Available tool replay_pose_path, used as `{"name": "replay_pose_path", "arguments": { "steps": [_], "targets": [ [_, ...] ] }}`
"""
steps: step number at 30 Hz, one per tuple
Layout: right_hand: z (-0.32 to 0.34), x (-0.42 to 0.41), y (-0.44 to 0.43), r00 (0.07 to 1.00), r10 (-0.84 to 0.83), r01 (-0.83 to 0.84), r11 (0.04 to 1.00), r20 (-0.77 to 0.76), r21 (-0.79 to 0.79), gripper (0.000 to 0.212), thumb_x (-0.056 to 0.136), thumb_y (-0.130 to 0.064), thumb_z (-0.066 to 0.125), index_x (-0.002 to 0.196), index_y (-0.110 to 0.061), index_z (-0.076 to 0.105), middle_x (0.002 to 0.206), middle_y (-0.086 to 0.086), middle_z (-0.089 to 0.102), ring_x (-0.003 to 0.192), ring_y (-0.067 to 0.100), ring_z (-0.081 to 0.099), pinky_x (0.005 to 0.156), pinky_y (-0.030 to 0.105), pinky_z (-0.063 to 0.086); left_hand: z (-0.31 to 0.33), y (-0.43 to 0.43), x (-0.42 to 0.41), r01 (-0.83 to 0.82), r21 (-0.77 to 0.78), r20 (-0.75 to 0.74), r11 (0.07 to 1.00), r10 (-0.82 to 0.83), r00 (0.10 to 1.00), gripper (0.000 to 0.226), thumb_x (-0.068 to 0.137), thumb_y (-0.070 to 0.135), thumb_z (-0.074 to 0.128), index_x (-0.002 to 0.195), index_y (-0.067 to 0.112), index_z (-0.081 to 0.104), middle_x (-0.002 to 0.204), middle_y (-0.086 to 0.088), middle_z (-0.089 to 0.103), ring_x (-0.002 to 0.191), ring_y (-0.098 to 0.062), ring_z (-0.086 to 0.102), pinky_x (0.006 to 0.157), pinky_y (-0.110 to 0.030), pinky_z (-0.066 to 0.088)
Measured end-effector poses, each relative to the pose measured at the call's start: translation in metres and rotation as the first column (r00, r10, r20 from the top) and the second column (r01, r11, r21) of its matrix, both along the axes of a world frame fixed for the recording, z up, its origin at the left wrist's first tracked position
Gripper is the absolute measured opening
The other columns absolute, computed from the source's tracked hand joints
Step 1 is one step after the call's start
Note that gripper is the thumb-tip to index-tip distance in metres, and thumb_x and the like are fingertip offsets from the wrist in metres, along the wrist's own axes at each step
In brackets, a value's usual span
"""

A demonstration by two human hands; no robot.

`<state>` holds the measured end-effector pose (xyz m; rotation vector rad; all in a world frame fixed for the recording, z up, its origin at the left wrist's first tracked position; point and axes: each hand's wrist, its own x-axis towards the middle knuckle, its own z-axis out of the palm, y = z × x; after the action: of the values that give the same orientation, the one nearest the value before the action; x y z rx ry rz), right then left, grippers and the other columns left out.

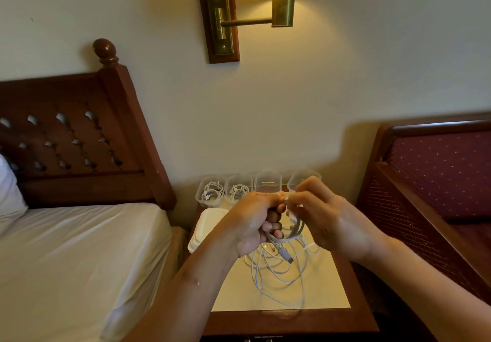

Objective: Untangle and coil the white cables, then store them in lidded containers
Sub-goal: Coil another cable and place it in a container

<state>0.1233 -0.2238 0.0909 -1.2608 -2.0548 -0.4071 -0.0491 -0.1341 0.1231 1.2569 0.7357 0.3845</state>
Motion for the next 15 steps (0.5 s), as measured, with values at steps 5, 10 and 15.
{"name": "replay_pose_path", "arguments": {
  "steps": [5, 10, 15],
  "targets": [
    [-0.021, -0.022, 0.002, 0.958, -0.034, 0.075, 0.988, -0.284, 0.133, 0.014, 0.104, -0.007, 0.054, 0.117, -0.008, 0.058, 0.109, 0.005, 0.054, 0.081, 0.017, 0.059, 0.061, 0.034, 0.053, -0.005, -0.009, 0.009, -0.114, 0.165, 0.108, 0.980, 0.097, 0.989, 0.038, 0.110, 0.028, 0.048, 0.079, 0.009, 0.060, 0.060, -0.005, 0.039, 0.050, -0.014, 0.036, 0.049, -0.028, 0.040],
    [-0.028, -0.022, 0.001, 0.995, -0.079, 0.094, 0.955, -0.061, 0.283, 0.015, 0.103, -0.011, 0.060, 0.117, -0.007, 0.057, 0.111, 0.011, 0.060, 0.090, 0.027, 0.062, 0.076, 0.036, 0.054, -0.014, -0.018, 0.013, -0.281, 0.217, 0.151, 0.935, 0.252, 0.956, 0.040, 0.109, 0.026, 0.051, 0.074, 0.008, 0.062, 0.062, -0.010, 0.041, 0.052, -0.018, 0.041, 0.046, -0.027, 0.038],
    [-0.031, -0.038, -0.001, 0.879, -0.111, 0.289, 0.898, -0.464, 0.332, 0.008, 0.095, -0.003, 0.064, 0.102, 0.000, 0.064, 0.102, 0.006, 0.057, 0.088, 0.013, 0.057, 0.077, 0.019, 0.048, -0.014, -0.023, 0.019, -0.380, 0.125, 0.214, 0.917, 0.349, 0.912, 0.042, 0.109, 0.026, 0.051, 0.070, 0.010, 0.055, 0.051, 0.002, 0.032, 0.046, -0.013, 0.030, 0.044, -0.026, 0.032]
  ]
}}
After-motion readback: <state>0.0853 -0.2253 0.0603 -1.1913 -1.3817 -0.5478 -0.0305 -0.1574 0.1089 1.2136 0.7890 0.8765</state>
